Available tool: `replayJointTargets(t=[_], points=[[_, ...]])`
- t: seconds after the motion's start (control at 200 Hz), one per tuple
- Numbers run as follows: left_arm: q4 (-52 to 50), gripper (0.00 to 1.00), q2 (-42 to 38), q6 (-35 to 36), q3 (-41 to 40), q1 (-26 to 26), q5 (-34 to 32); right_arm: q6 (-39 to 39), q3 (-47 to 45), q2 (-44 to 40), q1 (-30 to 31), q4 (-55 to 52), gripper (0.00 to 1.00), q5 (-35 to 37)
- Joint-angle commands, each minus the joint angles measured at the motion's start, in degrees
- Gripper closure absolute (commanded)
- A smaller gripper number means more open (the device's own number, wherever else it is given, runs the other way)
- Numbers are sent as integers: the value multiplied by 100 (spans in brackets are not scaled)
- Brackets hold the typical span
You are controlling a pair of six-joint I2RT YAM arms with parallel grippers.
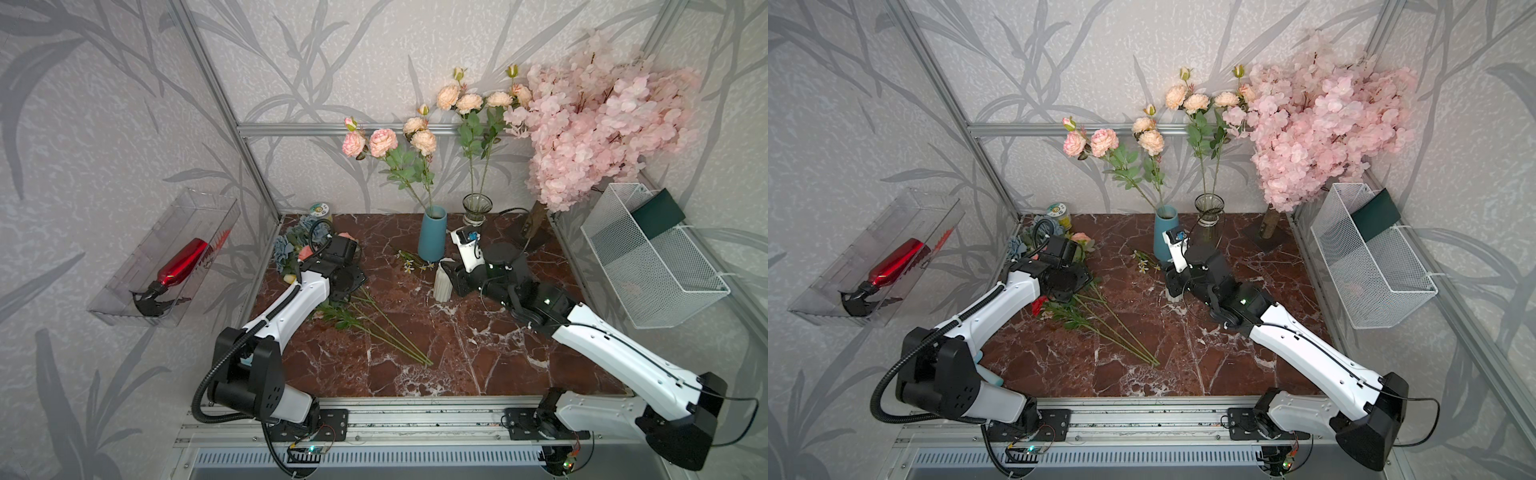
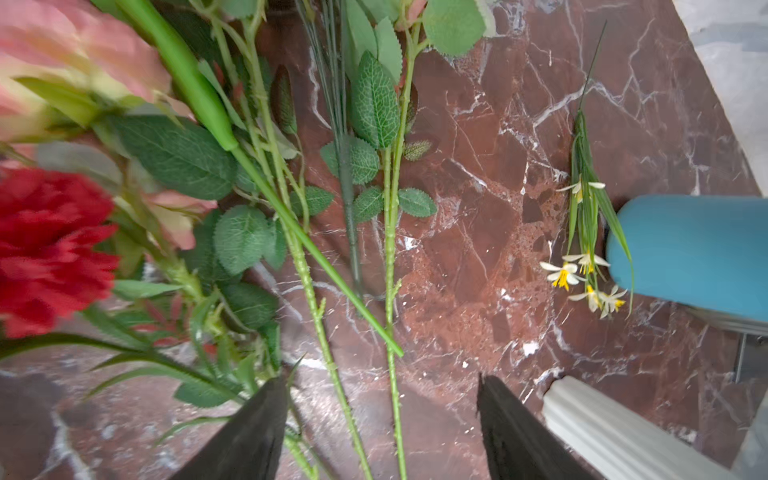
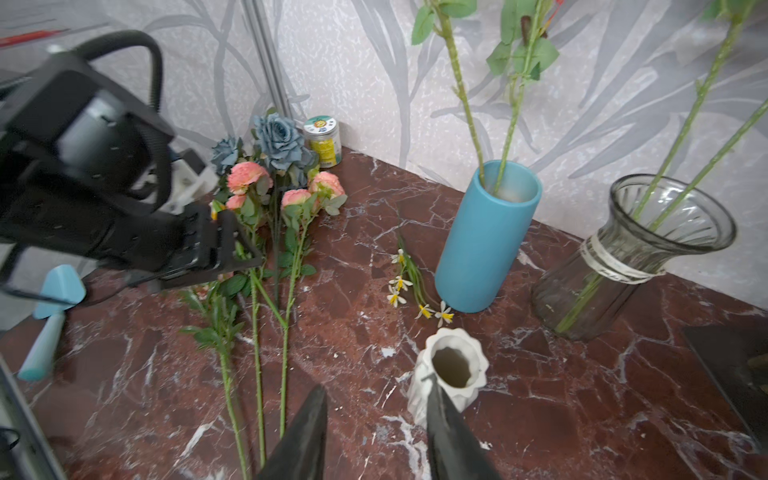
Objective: Place the pink flowers into the vase
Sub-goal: Pick up the flower at the center of the board.
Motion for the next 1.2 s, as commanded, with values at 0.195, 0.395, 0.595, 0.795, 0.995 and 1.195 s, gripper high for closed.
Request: replayJointTargets(t=[0.195, 0.395, 0.595, 0.795, 0.995, 1.195], points=[[369, 31, 854, -436, 591, -25, -103, 190, -466, -229, 245, 35, 63, -59], [365, 40, 1581, -380, 1099, 9, -227, 106, -553, -344, 245, 13, 65, 4], [268, 64, 2133, -494, 1511, 85, -284, 71, -627, -477, 250, -26, 66, 70], [-126, 65, 2561, -663, 1879, 98, -383, 78, -671, -515, 249, -67, 67, 131], [-523, 64, 2608, -868, 1902, 107, -729, 57, -698, -489, 250, -59, 67, 184], [-430, 64, 2815, -802, 1970, 159, -552, 67, -716, -472, 250, -37, 68, 168]])
